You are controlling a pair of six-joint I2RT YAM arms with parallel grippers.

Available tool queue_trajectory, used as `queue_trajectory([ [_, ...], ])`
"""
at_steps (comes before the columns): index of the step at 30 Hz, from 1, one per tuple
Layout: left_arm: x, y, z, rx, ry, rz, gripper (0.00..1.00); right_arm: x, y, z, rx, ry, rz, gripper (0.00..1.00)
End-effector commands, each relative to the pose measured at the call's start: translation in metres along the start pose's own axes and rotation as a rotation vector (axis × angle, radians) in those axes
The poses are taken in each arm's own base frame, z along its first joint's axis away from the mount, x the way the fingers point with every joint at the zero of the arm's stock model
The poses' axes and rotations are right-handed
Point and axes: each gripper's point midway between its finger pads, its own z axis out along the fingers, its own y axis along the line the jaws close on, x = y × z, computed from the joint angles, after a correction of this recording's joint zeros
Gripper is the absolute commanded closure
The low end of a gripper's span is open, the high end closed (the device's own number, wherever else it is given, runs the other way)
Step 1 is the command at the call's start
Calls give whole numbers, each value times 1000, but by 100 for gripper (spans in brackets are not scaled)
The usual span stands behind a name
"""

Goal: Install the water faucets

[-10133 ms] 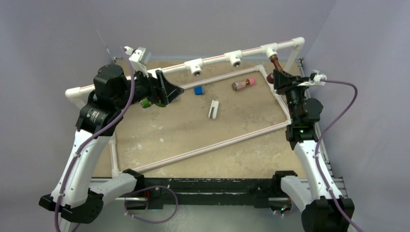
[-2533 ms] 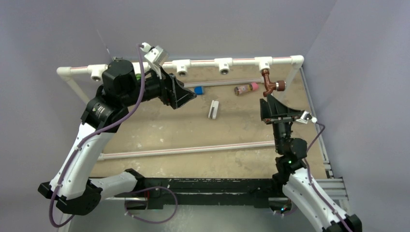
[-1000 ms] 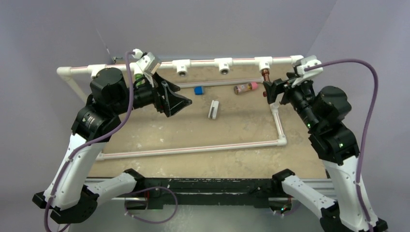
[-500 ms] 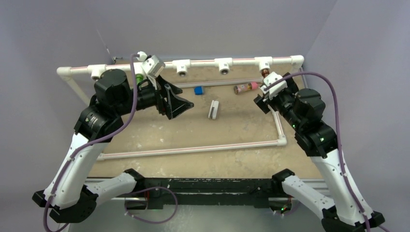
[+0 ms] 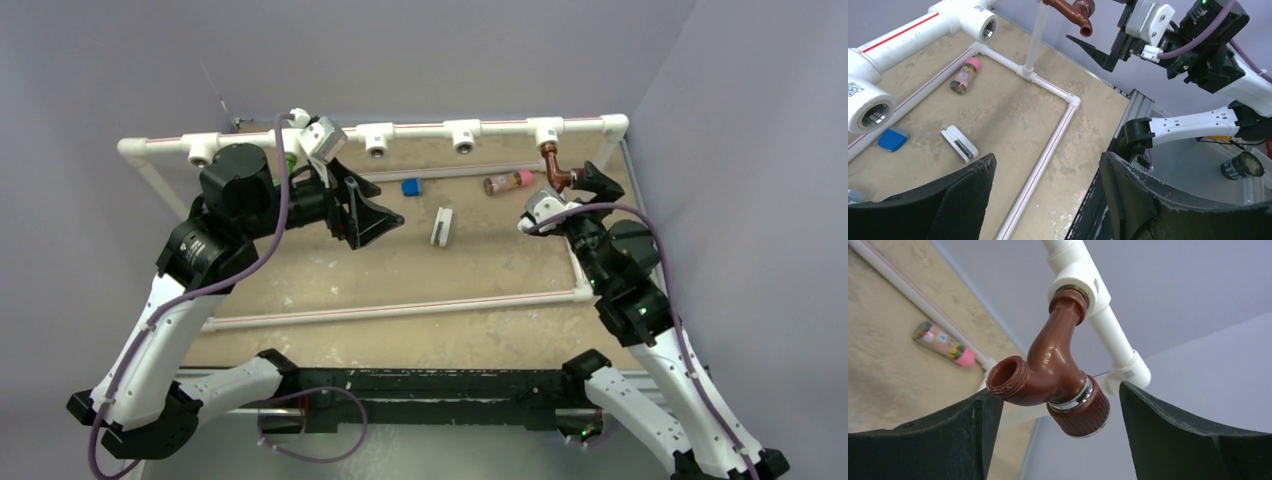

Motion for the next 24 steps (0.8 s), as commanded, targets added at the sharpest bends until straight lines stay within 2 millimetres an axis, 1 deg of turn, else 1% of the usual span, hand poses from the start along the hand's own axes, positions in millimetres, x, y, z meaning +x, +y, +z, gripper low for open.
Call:
queue_trajectory([
  [1,-9,-4,1,16,-29,35,25,-10,-49,-7,254,-32,-189,15],
  [2,-9,-4,1,16,-29,35,25,-10,-48,-7,264,-33,-216,15],
  [4,-9,-4,1,16,-29,37,25,-16,-51,-8,303,-62,-267,16],
  [10,-8,-3,2,8,-27,38,25,-35,-43,-2,325,-119,-354,16],
  [13,-8,-4,1,9,-29,41,25,-38,-37,4,316,-106,-392,18],
  [17,-8,-4,-1,4,-31,46,24,-37,-34,9,305,-87,-400,25],
  [20,-8,-6,-3,2,-35,53,24,-32,-32,10,298,-61,-393,29],
  [22,-8,-7,-5,-4,-39,60,24,-30,-34,9,304,-46,-378,34],
  [24,-8,-7,-4,-6,-38,63,24,-27,-35,9,308,-31,-351,43],
])
